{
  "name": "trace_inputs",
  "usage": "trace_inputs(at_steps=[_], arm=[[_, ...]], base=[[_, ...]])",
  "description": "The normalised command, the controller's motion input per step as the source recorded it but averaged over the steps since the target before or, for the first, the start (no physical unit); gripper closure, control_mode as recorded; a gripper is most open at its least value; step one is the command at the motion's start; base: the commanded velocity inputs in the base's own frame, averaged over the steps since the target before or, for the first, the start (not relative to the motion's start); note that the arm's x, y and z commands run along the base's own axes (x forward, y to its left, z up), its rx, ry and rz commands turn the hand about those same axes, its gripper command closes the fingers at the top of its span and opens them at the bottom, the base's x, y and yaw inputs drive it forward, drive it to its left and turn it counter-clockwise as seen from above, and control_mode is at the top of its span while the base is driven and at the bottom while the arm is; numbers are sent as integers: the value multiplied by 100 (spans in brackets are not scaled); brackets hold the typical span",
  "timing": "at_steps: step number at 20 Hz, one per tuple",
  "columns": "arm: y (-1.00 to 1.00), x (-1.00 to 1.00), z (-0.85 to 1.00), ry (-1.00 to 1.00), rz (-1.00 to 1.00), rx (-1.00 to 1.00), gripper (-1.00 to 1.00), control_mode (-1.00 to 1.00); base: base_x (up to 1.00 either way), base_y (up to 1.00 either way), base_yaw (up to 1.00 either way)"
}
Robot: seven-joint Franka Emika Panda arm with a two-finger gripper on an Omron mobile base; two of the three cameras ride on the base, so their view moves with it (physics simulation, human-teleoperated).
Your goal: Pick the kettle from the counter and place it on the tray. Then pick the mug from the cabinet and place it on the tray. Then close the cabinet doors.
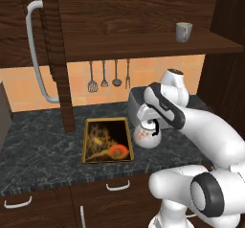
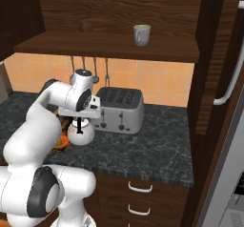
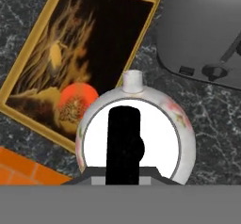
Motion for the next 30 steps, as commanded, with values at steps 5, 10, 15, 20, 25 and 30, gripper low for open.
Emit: trace_inputs(at_steps=[5,10,15,20,25,30], arm=[[89,2,0,-5,-11,0,100,-100],[69,10,0,-1,-13,0,100,-100],[60,23,0,0,-12,0,100,-100],[0,2,0,0,0,0,100,-100],[20,45,0,0,-4,0,100,-100],[11,73,0,0,-9,0,100,-100]], base=[[0,0,0],[0,0,0],[0,0,0],[0,0,0],[0,0,0],[0,0,0]])
